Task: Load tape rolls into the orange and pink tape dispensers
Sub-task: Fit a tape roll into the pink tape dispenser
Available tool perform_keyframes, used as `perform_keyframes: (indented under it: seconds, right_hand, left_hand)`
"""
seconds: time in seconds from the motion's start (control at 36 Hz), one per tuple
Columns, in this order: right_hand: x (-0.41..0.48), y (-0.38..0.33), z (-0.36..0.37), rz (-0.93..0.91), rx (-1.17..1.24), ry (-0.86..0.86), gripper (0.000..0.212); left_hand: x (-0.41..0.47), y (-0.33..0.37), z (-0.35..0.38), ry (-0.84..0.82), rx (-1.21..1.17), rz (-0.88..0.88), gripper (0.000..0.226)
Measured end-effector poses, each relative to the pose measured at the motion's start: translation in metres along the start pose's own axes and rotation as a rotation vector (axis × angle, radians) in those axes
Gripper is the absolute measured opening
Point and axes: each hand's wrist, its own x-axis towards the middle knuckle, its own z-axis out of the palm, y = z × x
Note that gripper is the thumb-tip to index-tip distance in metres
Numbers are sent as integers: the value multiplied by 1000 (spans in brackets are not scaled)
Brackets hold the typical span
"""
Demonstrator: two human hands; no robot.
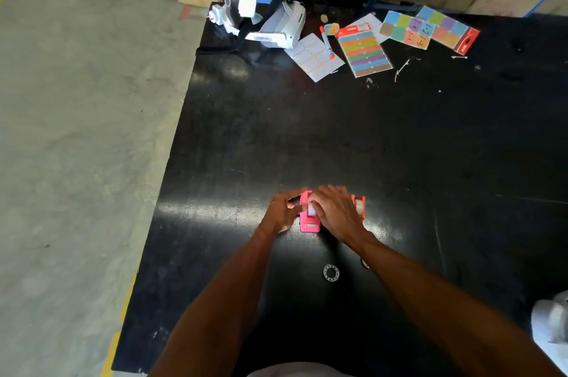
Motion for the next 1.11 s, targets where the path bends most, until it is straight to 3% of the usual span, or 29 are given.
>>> perform_keyframes:
  seconds: [0.25,0.61,1.11]
  right_hand:
    - [-9,8,-9,-38,-86,-145,50]
    - [-2,6,-13,-76,-147,-7,11]
    - [-25,-7,-9,-115,-114,54,14]
  left_hand:
    - [2,-3,1,-6,19,-20,46]
    - [-3,3,1,-8,-1,-32,46]
    - [-9,9,2,6,56,-2,45]
